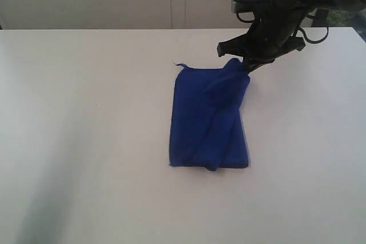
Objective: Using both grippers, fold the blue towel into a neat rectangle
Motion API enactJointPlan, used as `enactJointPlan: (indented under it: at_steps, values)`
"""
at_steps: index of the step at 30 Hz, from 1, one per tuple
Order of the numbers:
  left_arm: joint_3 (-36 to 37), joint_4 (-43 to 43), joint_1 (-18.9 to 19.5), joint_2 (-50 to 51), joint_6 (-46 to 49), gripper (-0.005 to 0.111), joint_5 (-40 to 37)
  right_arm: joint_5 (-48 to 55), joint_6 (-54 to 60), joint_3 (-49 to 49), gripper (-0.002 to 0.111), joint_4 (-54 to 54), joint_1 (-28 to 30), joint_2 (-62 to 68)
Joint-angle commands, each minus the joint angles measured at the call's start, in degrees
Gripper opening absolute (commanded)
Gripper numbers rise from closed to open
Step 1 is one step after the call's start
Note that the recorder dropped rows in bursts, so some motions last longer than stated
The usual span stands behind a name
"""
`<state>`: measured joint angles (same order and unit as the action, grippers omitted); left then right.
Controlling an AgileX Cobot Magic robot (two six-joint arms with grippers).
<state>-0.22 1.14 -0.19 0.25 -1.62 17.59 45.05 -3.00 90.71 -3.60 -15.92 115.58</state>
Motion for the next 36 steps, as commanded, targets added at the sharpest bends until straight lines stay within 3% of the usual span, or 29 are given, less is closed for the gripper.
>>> enactJointPlan:
  at_steps: [1,6,7,9,12,17,21,22,26,29,33,36]
  values:
    - [0.22,-0.58,0.07,-0.25,0.13,0.0,10.0,-0.07,-0.31,-0.16,0.0,0.52,0.51,-0.16]
    - [0.22,-0.67,0.07,-0.25,0.27,0.0,10.64,-0.1,-2.48,-0.16,0.0,0.52,0.51,-0.16]
    - [-0.26,-1.14,0.07,-0.25,0.1,0.0,8.5,-0.28,-2.89,-0.16,0.0,0.52,0.51,-0.16]
    - [-5.74,-7.5,0.07,0.69,0.37,0.0,-4.59,-0.28,-3.28,-0.04,0.0,0.52,0.51,-0.16]
    - [-17.56,-11.73,0.07,9.97,0.28,0.0,-19.21,0.23,-3.28,0.08,0.0,0.52,0.51,-1.3]
    - [-30.4,-12.02,0.07,28.01,-1.85,0.0,-31.31,0.73,-3.16,0.08,0.0,0.85,0.51,-2.64]
    - [-38.42,-13.53,0.07,46.35,2.92,0.0,-38.07,1.92,-3.04,0.08,0.0,0.85,0.51,-2.64]
    - [-41.38,-16.04,0.07,54.42,6.48,0.0,-38.77,2.05,-3.04,0.08,0.0,0.85,0.51,-2.64]
    - [-47.21,-27.22,0.07,70.59,17.72,0.0,-38.75,2.14,-3.04,0.08,0.0,0.61,0.51,-2.64]
    - [-52.08,-44.49,-0.89,81.38,31.39,0.0,-40.5,2.14,-3.15,0.08,0.0,0.51,0.51,-2.64]
    - [-60.41,-65.72,-4.17,94.09,53.04,0.0,-46.93,2.04,-3.29,0.08,0.0,0.51,0.51,-2.64]
    - [-68.06,-73.14,-7.37,103.18,59.11,0.0,-48.07,2.04,-3.29,0.08,0.0,0.51,0.51,-2.64]
